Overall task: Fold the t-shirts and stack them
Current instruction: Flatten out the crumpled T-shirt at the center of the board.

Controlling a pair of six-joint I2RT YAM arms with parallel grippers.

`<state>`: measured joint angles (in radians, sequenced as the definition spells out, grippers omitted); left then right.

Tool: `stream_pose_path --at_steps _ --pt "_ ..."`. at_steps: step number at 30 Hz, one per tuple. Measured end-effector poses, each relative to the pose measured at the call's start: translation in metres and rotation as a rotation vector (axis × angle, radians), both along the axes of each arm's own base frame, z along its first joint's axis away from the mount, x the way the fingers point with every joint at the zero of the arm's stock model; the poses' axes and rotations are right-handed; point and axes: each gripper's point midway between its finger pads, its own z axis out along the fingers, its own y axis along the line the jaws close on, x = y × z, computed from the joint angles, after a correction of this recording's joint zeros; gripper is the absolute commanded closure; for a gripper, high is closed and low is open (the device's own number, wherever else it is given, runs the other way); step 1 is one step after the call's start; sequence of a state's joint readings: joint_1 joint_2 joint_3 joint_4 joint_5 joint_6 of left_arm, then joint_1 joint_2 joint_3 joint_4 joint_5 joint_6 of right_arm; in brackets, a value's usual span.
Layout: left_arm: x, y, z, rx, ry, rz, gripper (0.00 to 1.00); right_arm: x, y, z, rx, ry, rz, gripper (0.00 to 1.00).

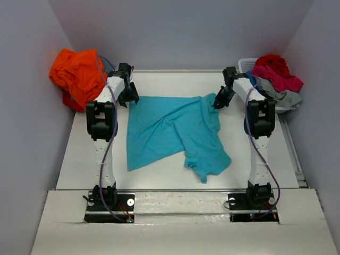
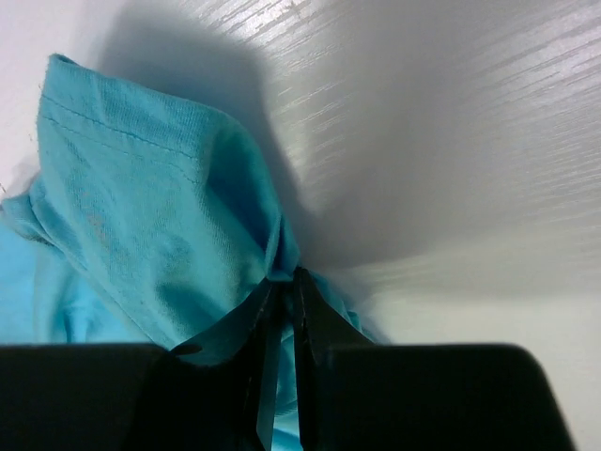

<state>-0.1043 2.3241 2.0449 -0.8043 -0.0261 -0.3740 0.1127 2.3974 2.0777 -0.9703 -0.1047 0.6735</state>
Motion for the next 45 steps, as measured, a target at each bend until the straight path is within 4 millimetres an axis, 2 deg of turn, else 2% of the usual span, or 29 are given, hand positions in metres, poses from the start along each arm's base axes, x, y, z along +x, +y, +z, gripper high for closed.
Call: stream_pose_path --at_steps 11,17,23,32,41,45 --pt "0.0 0.002 0.0 0.0 0.0 0.004 0.37 0.0 -0.008 0.007 -0.043 0.014 -0.012 0.91" --pt "0.0 0.007 -0.001 0.001 0.001 0.013 0.41 0.019 -0.017 0.032 -0.09 -0.046 -0.028 0.91" --pt "-0.001 0.011 -0.003 0.001 0.01 0.022 0.44 0.029 -0.035 0.053 -0.119 -0.088 -0.046 0.92" --pt "-0.001 0.014 -0.003 0.001 0.01 0.027 0.48 0.023 -0.064 0.051 -0.179 -0.062 -0.062 0.91" --pt "-0.001 0.016 -0.003 -0.001 0.009 0.031 0.48 0.021 -0.072 0.052 -0.215 -0.054 -0.044 0.9" --pt "0.0 0.015 -0.003 -0.012 0.007 0.029 0.44 0.021 -0.072 0.052 -0.218 -0.052 -0.036 0.91"
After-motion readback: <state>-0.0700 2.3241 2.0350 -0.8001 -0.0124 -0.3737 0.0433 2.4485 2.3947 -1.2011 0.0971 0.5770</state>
